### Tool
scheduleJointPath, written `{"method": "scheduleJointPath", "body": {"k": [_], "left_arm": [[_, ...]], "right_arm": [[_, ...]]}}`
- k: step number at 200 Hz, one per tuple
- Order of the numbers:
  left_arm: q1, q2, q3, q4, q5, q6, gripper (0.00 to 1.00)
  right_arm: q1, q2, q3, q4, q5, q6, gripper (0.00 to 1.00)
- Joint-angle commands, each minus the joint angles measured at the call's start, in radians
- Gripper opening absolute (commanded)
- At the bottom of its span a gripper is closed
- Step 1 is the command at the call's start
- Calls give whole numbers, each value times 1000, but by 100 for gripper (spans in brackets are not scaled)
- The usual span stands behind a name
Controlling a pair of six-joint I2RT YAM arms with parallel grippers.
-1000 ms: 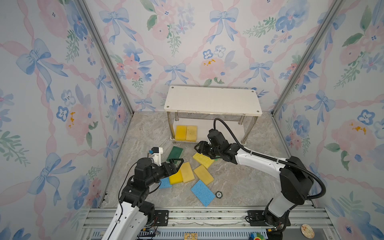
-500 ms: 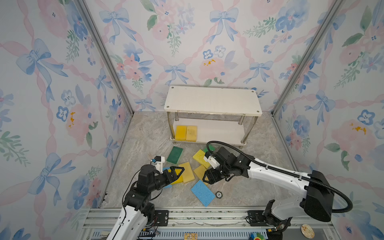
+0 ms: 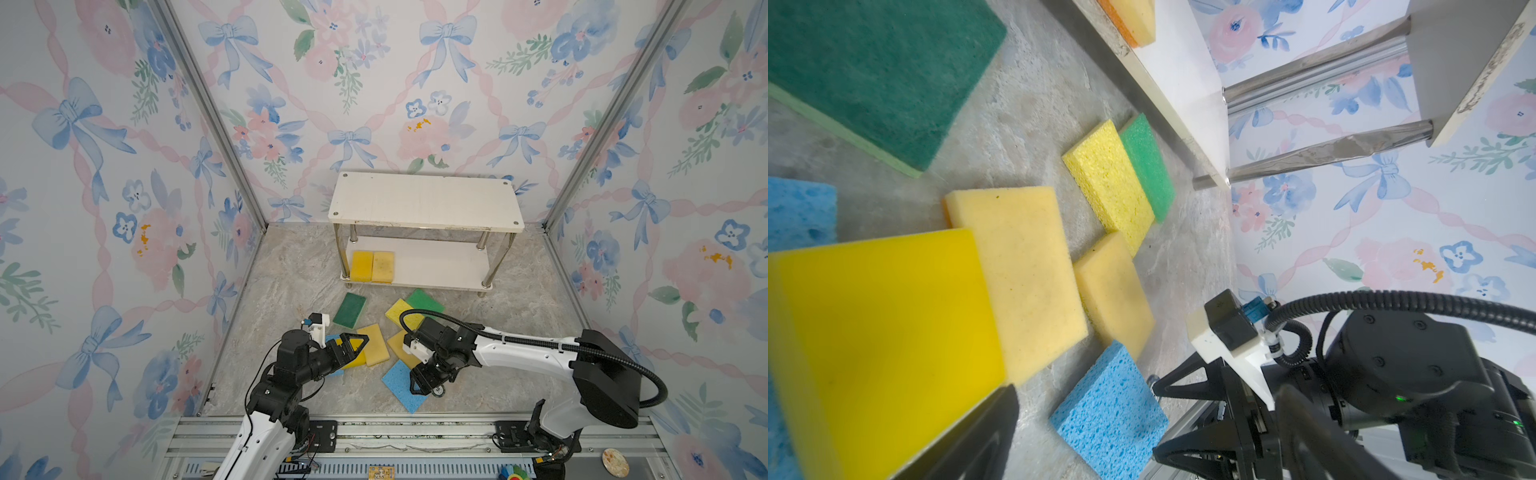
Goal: Place and organize the cleaning sponges onto the shelf
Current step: 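Grasp the blue cellulose sponge with the right gripper and lift it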
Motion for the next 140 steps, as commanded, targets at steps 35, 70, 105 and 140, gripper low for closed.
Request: {"method": "scheduleJointPath", "body": {"k": [35,70,105,140], "left_arm": [[4,39,4,22,-13,14,98],[4,50,6,24,-20,17,98],[4,64,8,35,-19,23,98],[4,82,16,70,2,4,98]], "right_arm": [[-22,42,-52,118,-70,12,47],[-26,39,-68,133,-76,18,23],[-44,-16,-78,127,-78,23,11],[-77,-99,-69,96,-100,39,11]]}}
